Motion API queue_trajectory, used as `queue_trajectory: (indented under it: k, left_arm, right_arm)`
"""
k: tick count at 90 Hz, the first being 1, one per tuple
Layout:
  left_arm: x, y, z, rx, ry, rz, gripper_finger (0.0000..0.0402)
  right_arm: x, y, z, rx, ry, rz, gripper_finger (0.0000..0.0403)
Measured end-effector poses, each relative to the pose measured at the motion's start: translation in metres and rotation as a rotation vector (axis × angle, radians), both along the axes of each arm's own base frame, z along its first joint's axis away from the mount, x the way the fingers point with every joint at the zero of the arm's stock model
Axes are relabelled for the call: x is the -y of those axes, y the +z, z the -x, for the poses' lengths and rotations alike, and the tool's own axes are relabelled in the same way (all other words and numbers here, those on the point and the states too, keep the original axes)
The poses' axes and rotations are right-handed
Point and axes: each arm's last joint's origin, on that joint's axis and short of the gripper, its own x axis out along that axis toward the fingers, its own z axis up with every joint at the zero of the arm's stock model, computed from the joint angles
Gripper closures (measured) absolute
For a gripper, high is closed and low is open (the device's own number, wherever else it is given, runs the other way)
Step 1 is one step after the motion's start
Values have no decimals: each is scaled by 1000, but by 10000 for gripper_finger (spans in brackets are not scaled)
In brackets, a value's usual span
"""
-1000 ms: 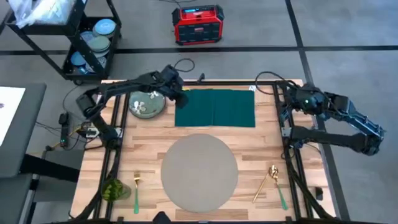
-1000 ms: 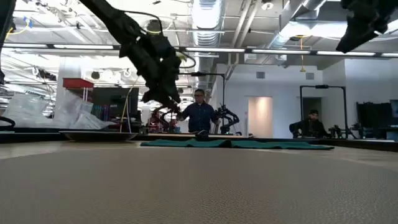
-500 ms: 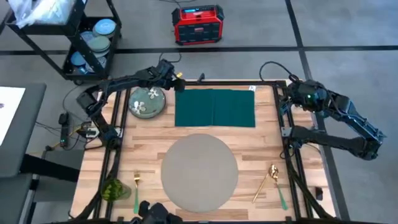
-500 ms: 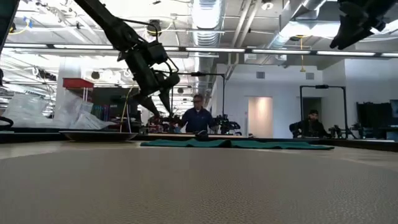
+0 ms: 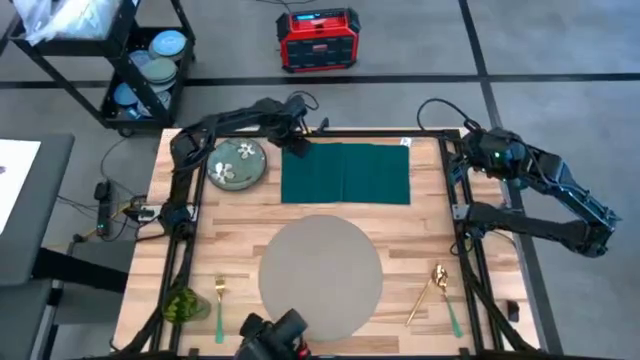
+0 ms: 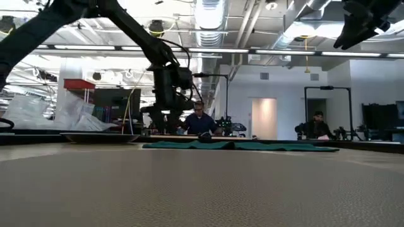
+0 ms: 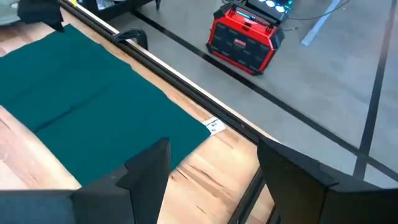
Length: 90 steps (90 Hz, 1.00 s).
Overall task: Set table place
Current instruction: Fold the blue table napkin
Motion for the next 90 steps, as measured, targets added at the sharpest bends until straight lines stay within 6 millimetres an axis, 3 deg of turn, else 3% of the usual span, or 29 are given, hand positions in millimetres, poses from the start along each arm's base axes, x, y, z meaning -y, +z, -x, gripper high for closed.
queue_trajectory:
  k: [35,48,66,90]
  left_arm:
    - [-27,2,22,46,148,-12,221]
    - [-26,-2,24,51,140,7,221]
    - [-17,-24,26,98,162,100,221]
    - [-18,-22,15,183,175,67,222]
  right_arm:
    - [0,0,0,-33,23,16,172]
    - [0,0,0,-36,21,19,172]
    - [0,0,0,-33,19,22,172]
    - [0,0,0,-33,19,23,172]
